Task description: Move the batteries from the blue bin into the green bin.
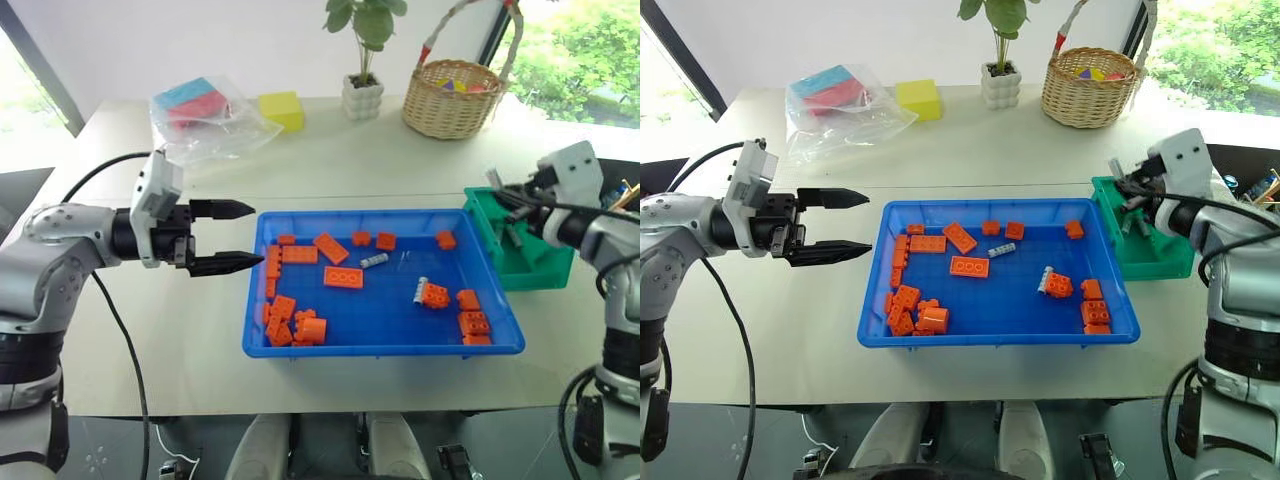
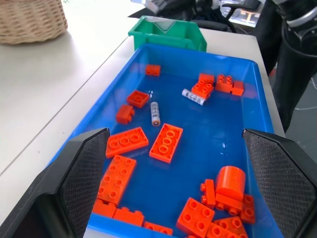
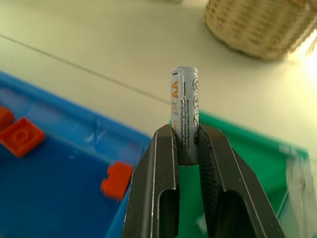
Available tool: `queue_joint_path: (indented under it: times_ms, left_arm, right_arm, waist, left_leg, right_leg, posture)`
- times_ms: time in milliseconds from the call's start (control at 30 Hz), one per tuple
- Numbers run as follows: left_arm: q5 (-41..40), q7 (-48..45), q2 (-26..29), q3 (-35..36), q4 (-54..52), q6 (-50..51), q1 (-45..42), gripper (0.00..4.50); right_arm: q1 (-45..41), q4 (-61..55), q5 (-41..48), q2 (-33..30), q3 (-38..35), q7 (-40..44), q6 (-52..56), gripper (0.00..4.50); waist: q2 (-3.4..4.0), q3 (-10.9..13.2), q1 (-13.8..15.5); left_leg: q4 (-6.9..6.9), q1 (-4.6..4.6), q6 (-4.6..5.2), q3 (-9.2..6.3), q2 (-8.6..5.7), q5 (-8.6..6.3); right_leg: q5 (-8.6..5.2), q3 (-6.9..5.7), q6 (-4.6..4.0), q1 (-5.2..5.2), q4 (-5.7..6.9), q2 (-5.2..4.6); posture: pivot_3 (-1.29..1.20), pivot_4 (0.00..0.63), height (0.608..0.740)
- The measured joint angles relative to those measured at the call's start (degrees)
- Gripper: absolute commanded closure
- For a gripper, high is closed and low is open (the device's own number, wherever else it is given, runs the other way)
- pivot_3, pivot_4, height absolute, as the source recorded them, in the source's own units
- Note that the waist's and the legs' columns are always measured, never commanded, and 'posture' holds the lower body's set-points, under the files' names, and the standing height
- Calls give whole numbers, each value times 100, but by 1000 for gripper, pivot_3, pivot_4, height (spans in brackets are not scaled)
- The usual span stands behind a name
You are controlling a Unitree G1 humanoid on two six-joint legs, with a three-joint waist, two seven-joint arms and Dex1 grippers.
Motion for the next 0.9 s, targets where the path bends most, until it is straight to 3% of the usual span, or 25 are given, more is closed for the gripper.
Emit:
queue_joint_path:
  times_ms: [67,300,433,533,733,900]
  left_arm:
    - [32,-31,-54,-68,16,-27,-34,0]
    - [58,-30,-70,-95,69,-83,-32,0]
    - [58,-30,-67,-92,68,-83,-31,0]
    - [65,-30,-69,-95,77,-84,-43,0]
    - [94,-32,-76,-98,133,-98,-216,0]
    - [117,-20,-87,-96,136,-98,-224,0]
  right_arm:
    - [161,-80,38,0,-47,-158,115,4453]
    - [344,-70,44,-35,-25,-655,229,899]
    - [-254,-20,219,-42,196,-551,-29,899]
    - [-964,-26,556,-36,645,14,-543,899]
    - [-1464,346,644,-31,2325,1690,-2049,899]
    - [-1735,1312,-5,-65,3646,2989,-3483,899]
  waist:
    - [0,0,-7]
    - [0,0,-10]
    - [1,1,-71]
    - [1,1,-132]
    - [-3,3,-91]
    - [-5,4,-108]
  left_leg:
    - [2,0,0,1,0,0]
    - [3,0,1,1,0,0]
    - [3,0,1,0,0,0]
    - [1,1,1,-1,5,0]
    - [2,1,2,-7,1,0]
    - [2,1,2,-4,-2,0]
  right_leg:
    - [0,0,0,1,0,1]
    - [0,0,0,2,0,1]
    - [0,-1,1,2,-1,2]
    - [0,-1,2,2,-1,5]
    - [0,-9,4,9,-6,10]
    - [1,-9,7,11,-17,8]
  posture:
    - [0,150,702]
    - [0,150,702]
    - [0,150,702]
    - [0,150,702]
    - [0,150,702]
    - [0,150,702]
